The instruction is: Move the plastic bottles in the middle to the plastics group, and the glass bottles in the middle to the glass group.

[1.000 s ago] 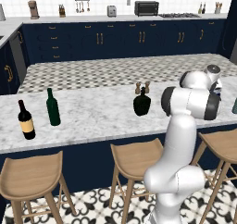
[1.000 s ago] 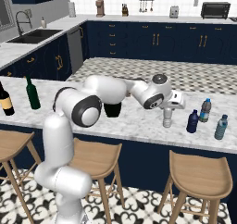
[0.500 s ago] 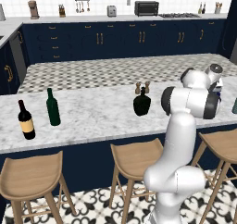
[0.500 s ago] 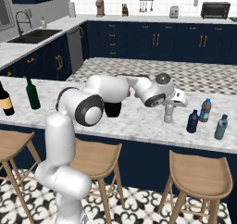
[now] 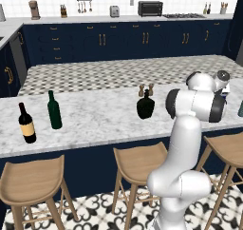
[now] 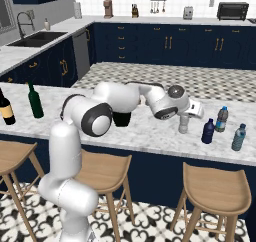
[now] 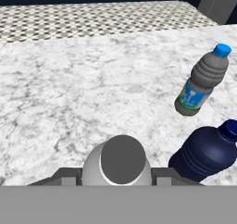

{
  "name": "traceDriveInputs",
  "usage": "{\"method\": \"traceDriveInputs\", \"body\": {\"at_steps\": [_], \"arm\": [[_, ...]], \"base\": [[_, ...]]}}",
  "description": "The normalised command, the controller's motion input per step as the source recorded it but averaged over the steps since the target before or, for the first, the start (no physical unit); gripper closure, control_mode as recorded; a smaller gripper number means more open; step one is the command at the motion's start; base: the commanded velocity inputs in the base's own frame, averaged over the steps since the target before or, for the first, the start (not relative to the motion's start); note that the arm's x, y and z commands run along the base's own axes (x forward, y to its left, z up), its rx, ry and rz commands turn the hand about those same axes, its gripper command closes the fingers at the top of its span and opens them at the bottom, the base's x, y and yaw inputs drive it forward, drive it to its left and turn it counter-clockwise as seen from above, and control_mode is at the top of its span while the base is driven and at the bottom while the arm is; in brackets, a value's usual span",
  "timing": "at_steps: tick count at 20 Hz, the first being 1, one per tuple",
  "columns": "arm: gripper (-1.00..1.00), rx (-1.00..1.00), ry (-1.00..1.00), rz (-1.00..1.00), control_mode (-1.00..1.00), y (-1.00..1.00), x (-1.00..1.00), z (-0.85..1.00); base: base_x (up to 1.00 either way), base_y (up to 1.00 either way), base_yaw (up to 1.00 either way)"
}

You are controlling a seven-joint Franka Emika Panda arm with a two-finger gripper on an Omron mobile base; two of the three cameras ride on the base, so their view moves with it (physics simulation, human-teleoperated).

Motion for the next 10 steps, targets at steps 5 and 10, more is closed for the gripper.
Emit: {"method": "traceDriveInputs", "body": {"at_steps": [5, 10], "arm": [[1.00, 0.00, 0.00, -0.07, -1.00, -0.08, 0.03, 0.00], [1.00, 0.00, 0.02, -0.11, -1.00, -0.05, 0.11, 0.00]], "base": [[0.00, 0.00, 0.00], [0.00, 0.00, 0.00]]}}
